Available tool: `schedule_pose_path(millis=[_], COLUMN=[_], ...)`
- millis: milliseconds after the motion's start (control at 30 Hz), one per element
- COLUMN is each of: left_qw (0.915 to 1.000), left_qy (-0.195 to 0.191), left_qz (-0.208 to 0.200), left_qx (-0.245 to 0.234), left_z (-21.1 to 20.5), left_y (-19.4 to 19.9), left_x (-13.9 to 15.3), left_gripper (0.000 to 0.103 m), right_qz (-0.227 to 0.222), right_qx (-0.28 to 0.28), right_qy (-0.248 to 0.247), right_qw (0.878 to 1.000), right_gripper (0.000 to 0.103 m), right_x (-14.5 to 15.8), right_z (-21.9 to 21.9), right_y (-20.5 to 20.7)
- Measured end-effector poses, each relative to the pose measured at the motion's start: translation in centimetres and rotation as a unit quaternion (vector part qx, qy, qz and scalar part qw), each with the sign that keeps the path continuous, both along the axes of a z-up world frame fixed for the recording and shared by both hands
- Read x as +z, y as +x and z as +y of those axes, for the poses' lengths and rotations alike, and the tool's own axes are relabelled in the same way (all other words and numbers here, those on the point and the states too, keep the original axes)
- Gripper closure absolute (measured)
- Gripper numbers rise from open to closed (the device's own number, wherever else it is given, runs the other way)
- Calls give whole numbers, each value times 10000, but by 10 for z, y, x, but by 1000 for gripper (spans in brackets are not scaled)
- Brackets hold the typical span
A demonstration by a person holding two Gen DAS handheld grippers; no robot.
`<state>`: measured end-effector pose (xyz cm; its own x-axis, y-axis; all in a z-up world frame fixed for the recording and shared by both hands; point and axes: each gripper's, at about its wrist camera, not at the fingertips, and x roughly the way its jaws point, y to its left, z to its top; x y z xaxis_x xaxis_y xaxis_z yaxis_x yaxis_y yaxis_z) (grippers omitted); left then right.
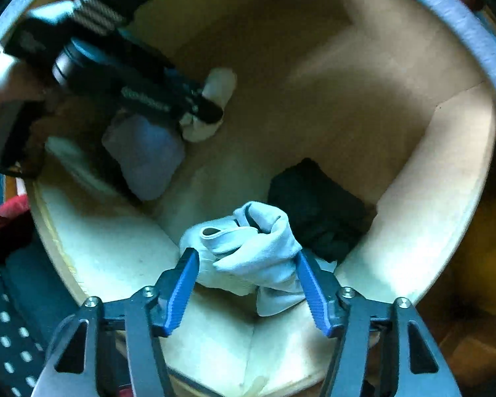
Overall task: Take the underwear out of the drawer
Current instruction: 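Move the right tool back down into the drawer, then grasp the light blue rolled sock with the right tool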
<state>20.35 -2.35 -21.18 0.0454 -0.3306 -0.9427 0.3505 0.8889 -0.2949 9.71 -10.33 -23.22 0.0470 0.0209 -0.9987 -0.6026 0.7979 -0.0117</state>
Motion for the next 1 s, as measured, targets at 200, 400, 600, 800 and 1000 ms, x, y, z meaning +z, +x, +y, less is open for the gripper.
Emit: schedule_pose_path(millis=[200,400,600,800,1000], left_qw=[10000,10000,10000,10000,10000], left_qy=[7,7,9,-24,-36], left_qz=[1,3,8,31,37], left_qx=[-4,-4,-3,16,14], left_z=[0,0,0,-1,-1], left_y=[0,0,1,1,1], left_x=[-2,-2,-2,-5,-6], left_gripper=[79,79,79,79,79], right_qz=[-136,-533,-247,-65,103], right_qx=[-153,-749,-1006,-395,-234], right_qy=[-15,537,717,215,-183], right_qw=[9998,9943,9920,9990,9995], right_gripper=[60,70,56,44,62], right_x=[2,28,27,30,16], right_z=[-3,-9,-10,-1,6], right_y=[9,40,45,6,-2])
